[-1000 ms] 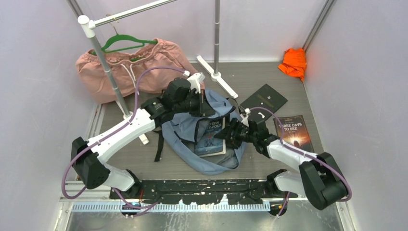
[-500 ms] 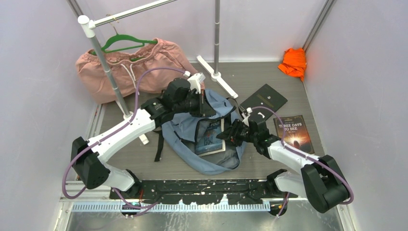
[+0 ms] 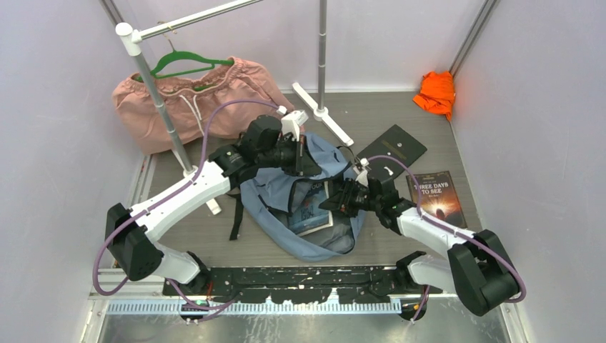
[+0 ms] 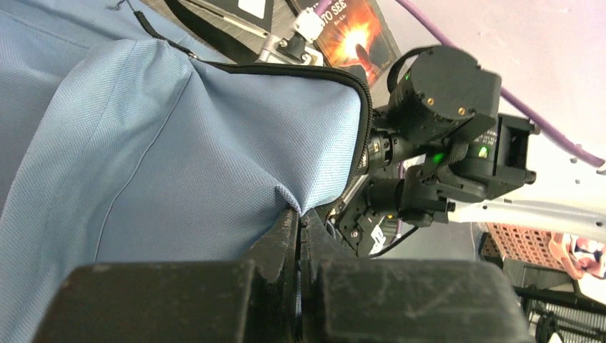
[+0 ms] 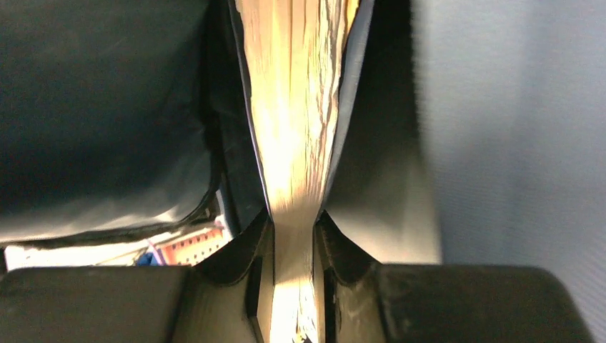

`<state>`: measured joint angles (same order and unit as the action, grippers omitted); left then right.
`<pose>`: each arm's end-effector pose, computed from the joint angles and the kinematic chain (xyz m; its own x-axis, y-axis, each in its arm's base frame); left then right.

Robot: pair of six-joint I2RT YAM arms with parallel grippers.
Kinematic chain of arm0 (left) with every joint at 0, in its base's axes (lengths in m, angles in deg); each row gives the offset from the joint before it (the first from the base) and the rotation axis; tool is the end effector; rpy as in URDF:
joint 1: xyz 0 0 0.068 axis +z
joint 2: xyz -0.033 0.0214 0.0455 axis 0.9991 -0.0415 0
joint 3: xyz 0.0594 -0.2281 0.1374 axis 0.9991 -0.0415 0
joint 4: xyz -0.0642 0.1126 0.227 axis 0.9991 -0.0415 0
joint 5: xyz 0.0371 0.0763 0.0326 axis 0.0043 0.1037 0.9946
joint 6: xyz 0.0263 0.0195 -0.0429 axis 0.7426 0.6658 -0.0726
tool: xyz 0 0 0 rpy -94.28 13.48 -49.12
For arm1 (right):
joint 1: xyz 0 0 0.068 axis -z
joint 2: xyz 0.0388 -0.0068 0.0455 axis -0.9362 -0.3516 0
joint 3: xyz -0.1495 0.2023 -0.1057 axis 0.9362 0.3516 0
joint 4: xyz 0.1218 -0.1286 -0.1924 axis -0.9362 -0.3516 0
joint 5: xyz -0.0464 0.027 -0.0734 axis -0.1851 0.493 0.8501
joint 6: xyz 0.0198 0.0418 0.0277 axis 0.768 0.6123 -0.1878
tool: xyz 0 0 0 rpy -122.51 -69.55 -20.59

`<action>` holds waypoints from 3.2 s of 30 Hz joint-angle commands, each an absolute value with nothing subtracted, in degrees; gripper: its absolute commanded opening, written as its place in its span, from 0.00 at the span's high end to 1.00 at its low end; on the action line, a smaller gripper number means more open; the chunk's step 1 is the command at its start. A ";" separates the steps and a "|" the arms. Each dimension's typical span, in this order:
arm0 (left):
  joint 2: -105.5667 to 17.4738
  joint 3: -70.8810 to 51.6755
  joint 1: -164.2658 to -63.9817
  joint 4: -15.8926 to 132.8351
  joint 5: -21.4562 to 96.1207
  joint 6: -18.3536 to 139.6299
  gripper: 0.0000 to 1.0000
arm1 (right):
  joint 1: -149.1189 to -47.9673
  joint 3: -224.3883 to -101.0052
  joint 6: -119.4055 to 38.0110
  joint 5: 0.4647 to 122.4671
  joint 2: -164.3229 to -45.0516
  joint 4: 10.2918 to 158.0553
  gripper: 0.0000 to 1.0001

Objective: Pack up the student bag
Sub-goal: Place the book in the student bag.

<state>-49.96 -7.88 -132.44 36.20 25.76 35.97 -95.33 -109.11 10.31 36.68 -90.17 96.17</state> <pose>0.2227 -0.2384 0.3525 -0.7832 -0.0060 -0.6218 0.5124 0.5603 -0.6508 0.1887 0.1128 0.1699 -0.9158 0.3493 -0.1981 0.0044 0.5019 0.8649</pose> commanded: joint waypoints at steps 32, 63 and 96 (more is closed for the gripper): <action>-44.50 -11.28 -130.36 49.62 11.66 37.33 1.00 | -96.06 -116.99 5.58 50.68 -67.04 64.31 0.28; -43.38 -18.22 -130.63 54.29 6.98 32.76 1.00 | -116.57 -105.00 12.92 80.30 -82.37 83.13 0.99; -42.23 -18.90 -131.13 54.37 7.91 32.20 1.00 | -115.46 -96.49 20.21 84.27 -78.30 102.75 0.97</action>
